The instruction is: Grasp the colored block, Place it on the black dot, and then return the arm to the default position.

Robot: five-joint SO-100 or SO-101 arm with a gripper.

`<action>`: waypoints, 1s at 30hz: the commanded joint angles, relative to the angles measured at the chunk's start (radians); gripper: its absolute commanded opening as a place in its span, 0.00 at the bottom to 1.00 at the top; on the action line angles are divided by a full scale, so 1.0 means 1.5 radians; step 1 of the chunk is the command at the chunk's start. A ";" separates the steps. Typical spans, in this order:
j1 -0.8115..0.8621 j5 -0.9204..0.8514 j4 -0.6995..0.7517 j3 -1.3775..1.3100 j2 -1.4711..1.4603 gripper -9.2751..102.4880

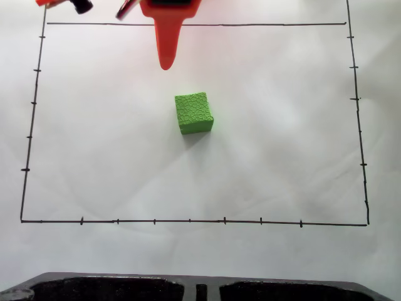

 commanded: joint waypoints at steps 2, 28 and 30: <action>0.005 0.005 -0.008 -0.003 0.008 0.08; 0.013 0.019 -0.008 -0.003 0.008 0.08; 0.013 0.019 -0.008 -0.003 0.008 0.08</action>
